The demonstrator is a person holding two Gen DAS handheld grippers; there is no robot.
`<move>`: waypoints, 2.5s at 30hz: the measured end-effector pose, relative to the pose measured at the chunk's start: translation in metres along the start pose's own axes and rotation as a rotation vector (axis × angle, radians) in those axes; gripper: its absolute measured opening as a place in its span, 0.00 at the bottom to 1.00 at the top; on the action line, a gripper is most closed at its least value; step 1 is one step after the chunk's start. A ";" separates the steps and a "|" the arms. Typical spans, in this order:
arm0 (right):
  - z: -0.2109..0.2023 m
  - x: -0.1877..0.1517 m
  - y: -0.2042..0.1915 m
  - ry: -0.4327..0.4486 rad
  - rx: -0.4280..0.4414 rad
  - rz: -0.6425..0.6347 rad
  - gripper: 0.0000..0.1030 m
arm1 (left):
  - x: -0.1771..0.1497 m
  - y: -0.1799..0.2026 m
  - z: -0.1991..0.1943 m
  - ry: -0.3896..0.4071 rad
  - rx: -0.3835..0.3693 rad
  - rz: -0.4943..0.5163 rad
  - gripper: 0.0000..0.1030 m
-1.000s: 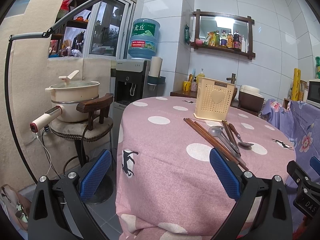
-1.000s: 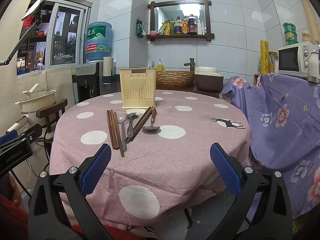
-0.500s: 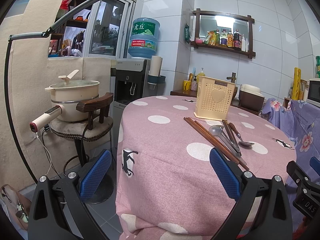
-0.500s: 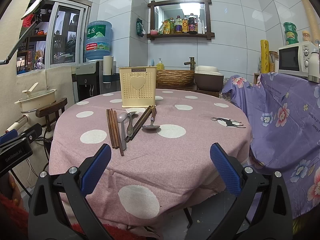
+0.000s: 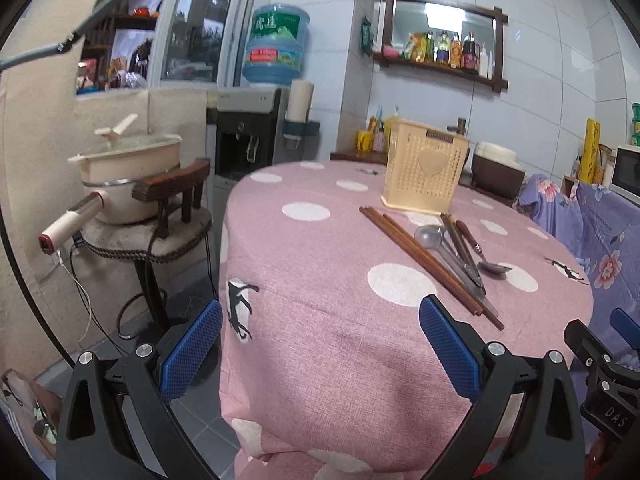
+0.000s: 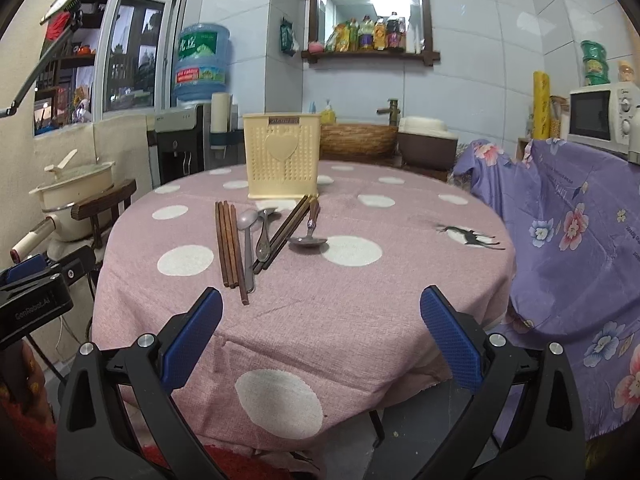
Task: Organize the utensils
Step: 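Move left tool toward wooden chopsticks while right tool approaches the wooden-handled spoon, then close left tool on one wooden chopstick while right tool grips the wooden-handled spoon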
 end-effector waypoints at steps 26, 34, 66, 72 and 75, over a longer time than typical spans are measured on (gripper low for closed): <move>0.137 0.081 0.030 -0.237 0.082 -0.053 0.95 | 0.042 0.088 0.175 -0.466 -0.003 0.224 0.54; 0.162 0.077 0.040 -0.300 0.082 -0.044 0.95 | 0.043 0.073 0.183 -0.455 0.041 0.249 0.54; 0.269 0.070 0.022 -0.571 0.153 -0.040 0.38 | 0.056 0.033 0.197 -0.514 0.082 0.110 0.53; 0.281 0.074 0.029 -0.579 0.134 -0.003 0.29 | 0.056 0.032 0.199 -0.521 0.092 0.101 0.53; 0.283 0.074 0.028 -0.574 0.128 -0.010 0.28 | 0.055 0.035 0.202 -0.529 0.097 0.110 0.53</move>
Point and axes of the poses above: each gripper's, at about its wrist camera, not at the fingertips, and z roughly the way its jaws point, y to its right, x to its top, the point moved 10 cm from there along z, roughly the way its jaws point, and after that the axes turned 10 degrees about -z, right-handed, at the moved point
